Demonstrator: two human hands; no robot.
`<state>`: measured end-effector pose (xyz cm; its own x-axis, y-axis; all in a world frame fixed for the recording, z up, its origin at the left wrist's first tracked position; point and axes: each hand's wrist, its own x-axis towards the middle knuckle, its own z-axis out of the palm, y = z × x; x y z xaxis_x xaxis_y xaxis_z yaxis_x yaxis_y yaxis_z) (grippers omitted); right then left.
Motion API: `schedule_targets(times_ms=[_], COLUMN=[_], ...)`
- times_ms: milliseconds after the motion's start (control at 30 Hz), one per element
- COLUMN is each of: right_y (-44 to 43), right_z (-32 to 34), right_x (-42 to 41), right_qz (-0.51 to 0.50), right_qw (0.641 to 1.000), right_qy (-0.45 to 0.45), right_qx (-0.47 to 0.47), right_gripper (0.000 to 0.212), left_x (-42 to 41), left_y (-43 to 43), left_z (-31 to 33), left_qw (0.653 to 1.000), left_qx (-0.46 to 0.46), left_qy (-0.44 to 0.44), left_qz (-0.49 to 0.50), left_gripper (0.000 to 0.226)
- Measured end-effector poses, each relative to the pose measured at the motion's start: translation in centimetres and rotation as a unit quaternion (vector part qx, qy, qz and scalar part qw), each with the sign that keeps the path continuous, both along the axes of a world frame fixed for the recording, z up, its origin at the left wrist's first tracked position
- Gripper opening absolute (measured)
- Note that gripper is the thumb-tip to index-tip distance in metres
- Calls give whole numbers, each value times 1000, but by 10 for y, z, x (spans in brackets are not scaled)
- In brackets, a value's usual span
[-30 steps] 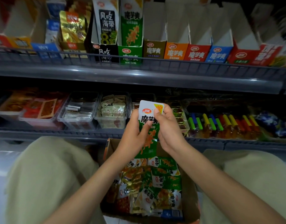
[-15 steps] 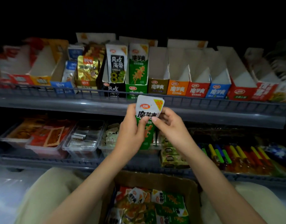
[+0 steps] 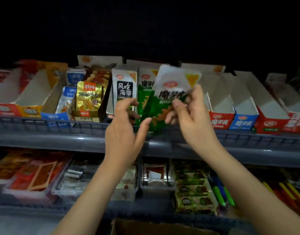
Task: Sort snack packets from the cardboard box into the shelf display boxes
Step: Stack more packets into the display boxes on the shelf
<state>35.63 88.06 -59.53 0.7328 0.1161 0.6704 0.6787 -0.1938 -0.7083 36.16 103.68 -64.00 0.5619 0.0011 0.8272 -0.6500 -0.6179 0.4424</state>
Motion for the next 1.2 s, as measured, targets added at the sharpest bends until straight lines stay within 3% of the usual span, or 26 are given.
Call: schedule_targets(times_ms=[67, 200, 367, 500, 600, 700, 800, 867, 1067, 1200], right_y=[2, 7, 12, 9, 6, 6, 11, 14, 30, 32], right_z=[13, 17, 9, 5, 0, -7, -13, -9, -6, -6], right_x=[19, 49, 70, 89, 102, 112, 113, 110, 98, 99], right_qz=[-20, -39, -9, 19, -2, -88, -205, -240, -280, -328], right_qw=[998, 993, 995, 995, 999, 995, 963, 950, 927, 903], right_qy=[-34, -21, 14, 7, -1, 11, -8, -1, -40, -112], right_qx=[46, 113, 95, 99, 51, -43, -176, -199, -247, -254], right_gripper=[22, 20, 13, 23, 27, 17, 17, 23, 70, 58], left_x=[10, 23, 28, 33, 36, 37, 39, 41, 42, 43], left_y=[7, 11, 11, 14, 11, 8, 6, 6, 8, 8], left_z=[-4, -16, -27, -27, -29, -28, -28, -29, -32, -32], left_qw=[999, 987, 973, 972, 973, 974, 974, 973, 971, 971], left_qx=[0, 129, 207, 212, 208, 197, 193, 198, 202, 200], left_qy=[26, 6, 7, -9, -17, -22, -24, -26, -34, -42], left_qz=[21, 99, 100, 99, 100, 107, 115, 120, 119, 121], left_gripper=[44, 34, 34, 32, 30, 28, 28, 28, 29, 28])
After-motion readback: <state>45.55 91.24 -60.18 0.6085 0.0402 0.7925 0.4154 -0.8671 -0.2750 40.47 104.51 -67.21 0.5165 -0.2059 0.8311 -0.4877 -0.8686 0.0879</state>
